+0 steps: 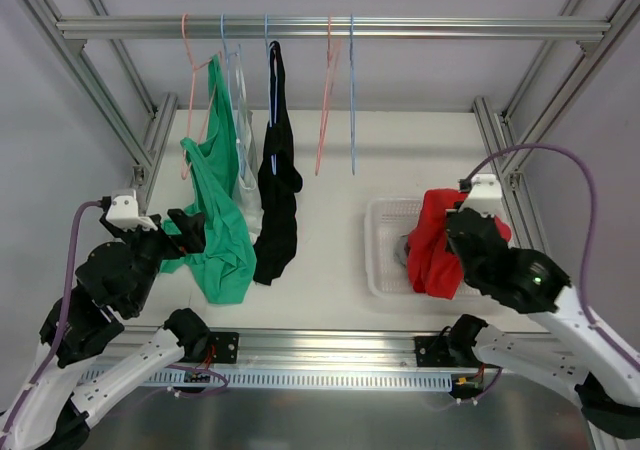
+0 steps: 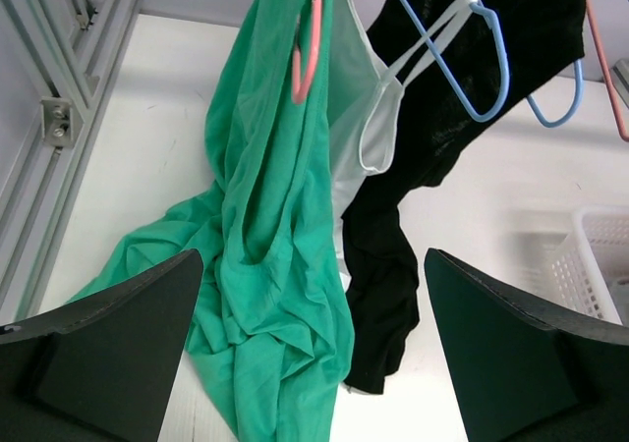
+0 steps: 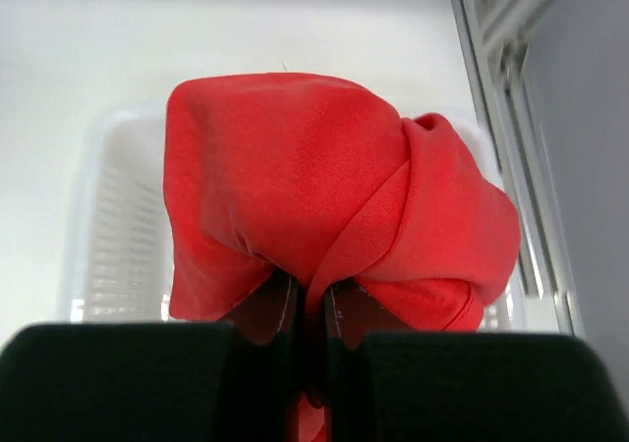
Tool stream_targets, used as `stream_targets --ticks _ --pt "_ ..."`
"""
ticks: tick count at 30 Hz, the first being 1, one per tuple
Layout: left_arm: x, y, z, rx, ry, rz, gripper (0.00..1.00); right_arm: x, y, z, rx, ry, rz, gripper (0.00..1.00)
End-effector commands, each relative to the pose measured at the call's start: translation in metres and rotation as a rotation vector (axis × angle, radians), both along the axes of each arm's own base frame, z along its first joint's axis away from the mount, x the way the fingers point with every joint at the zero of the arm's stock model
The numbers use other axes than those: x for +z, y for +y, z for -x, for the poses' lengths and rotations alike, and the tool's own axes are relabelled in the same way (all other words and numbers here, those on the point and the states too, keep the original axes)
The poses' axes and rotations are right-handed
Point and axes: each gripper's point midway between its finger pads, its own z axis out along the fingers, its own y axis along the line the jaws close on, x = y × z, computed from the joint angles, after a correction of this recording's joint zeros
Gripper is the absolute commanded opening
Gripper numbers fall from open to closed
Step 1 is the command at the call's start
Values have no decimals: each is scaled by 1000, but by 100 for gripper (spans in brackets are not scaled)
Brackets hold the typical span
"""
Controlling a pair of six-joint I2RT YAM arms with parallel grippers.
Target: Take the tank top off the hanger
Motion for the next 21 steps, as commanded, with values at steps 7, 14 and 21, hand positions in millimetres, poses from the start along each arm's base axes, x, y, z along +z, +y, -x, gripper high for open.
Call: stream_targets --ticks 7,14,21 --pt "25 -14 -1 -65 -22 37 99 -137 38 -31 -75 260 -227 0" --pt "81 -43 -11 -158 -27 62 99 -205 36 -25 -122 398 -283 4" --pt "124 -106 -61 -263 25 6 99 -114 17 -14 -74 229 -304 95"
